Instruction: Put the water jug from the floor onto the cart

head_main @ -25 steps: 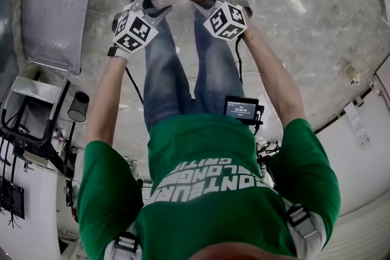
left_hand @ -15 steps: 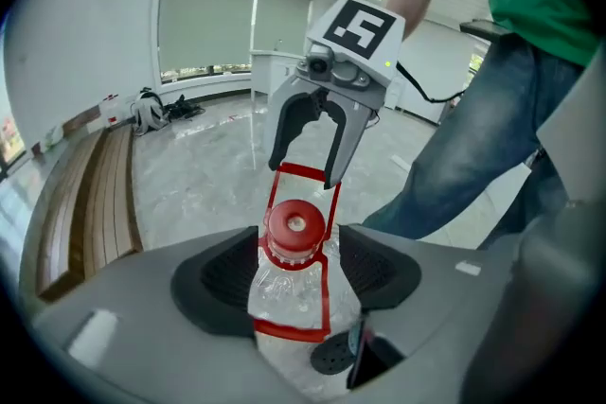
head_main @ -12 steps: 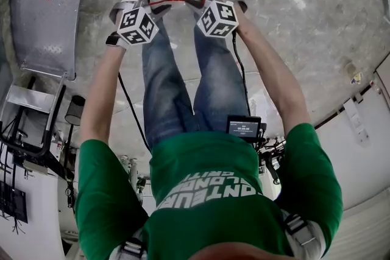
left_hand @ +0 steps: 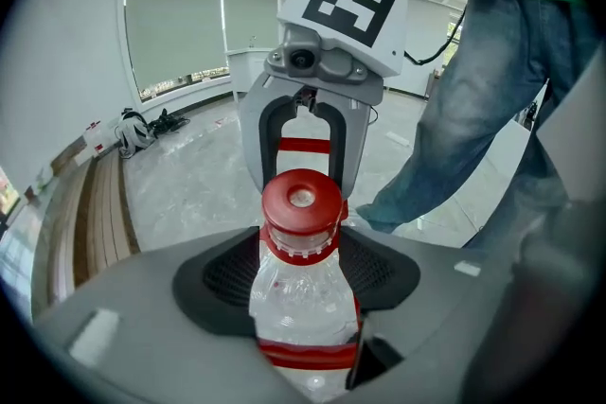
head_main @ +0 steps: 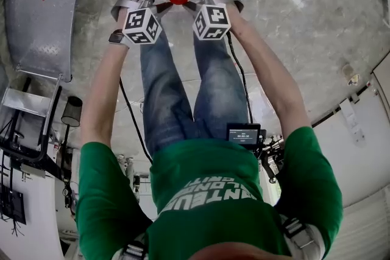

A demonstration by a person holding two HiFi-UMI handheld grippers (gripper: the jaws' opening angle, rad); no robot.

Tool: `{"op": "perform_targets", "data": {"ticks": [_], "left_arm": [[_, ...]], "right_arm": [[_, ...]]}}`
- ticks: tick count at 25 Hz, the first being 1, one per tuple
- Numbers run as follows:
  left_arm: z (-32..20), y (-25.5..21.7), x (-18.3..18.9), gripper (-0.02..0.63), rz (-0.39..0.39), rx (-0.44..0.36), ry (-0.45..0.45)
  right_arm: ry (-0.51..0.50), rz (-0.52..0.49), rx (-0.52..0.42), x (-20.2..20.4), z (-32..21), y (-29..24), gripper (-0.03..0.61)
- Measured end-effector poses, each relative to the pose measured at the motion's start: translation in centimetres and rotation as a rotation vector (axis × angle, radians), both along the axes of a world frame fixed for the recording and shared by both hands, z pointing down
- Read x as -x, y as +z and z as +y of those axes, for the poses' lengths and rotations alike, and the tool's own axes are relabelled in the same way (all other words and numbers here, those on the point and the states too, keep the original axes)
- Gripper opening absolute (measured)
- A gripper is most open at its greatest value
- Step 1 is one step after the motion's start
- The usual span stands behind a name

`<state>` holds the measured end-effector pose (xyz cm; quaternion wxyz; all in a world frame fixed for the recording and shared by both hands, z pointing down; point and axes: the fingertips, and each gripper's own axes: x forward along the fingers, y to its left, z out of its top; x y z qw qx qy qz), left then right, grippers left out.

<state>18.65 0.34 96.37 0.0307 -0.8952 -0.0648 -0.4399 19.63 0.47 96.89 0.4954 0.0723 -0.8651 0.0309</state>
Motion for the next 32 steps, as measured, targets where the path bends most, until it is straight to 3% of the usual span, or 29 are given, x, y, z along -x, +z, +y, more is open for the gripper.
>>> {"op": "perform_targets", "data": {"ticks": [10,18,32], "left_arm": [[-0.2,0.0,-0.8,0.277,-0.041,-0.138,0.135],[-0.2,0.3,-1.4,0.302,-0.019,-0.089,0.121],[-0.2,-0.4,-0.9,0.298,-0.047,-0.082,0.113]], "right_arm": [[-0.006,-0.021,-0.011,0.2,-0.2,-0.1,0.258],[-0.010,-0.049,-0.004,0.4,-0.3,-0.3,0.258],[-0.024,-0.070,0.020,0.9,-0.3,-1.0,0.254]]}}
